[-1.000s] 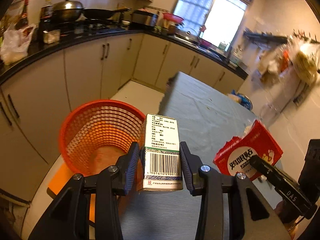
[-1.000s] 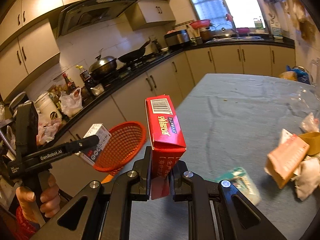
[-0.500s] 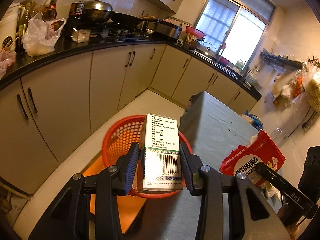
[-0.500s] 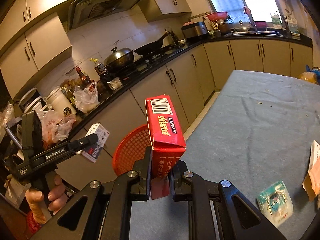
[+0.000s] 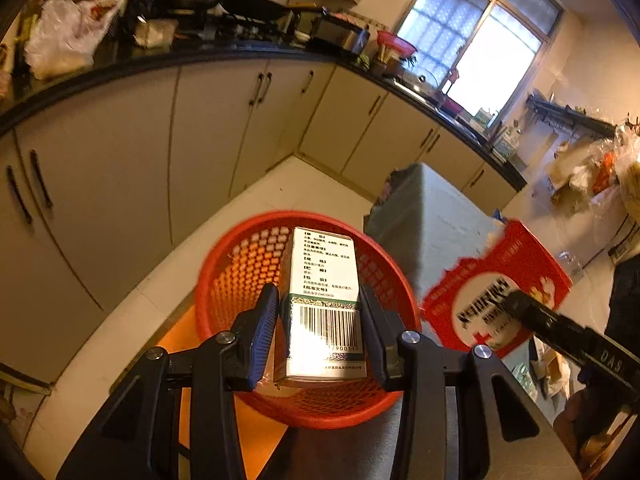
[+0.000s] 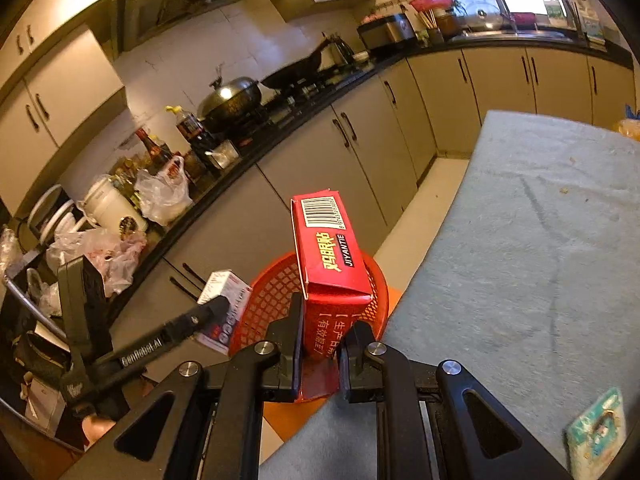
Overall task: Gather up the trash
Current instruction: 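Carry both boxes over the orange basket and open both tools to drop them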
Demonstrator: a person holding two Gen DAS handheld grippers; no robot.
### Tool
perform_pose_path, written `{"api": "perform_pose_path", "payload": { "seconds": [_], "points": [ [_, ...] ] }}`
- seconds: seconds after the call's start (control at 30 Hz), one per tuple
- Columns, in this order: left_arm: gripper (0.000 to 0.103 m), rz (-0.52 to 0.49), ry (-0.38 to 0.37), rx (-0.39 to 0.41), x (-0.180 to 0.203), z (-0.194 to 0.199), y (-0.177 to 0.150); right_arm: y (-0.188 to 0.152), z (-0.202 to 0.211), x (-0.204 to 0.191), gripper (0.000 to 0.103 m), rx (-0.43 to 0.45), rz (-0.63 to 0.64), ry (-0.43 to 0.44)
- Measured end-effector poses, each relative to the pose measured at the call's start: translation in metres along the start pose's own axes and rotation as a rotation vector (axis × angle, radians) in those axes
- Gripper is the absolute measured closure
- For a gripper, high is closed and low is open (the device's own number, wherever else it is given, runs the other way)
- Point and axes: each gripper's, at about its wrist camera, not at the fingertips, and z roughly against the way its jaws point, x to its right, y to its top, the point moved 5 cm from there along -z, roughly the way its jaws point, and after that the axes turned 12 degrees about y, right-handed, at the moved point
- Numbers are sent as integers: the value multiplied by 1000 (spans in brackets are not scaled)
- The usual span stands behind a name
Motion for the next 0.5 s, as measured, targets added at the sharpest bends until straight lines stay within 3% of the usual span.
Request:
{"api": "perform_pose_path", "payload": {
  "seconds": [0.2,0.5],
  "points": [
    [64,-20,-11,-44,0,-33,-10,1,-42,8,88,-54,-10,-19],
    [64,-32,0,-73,-5,-55,-20,-15,-101,25,85,-211,-35,-78]
  ]
}}
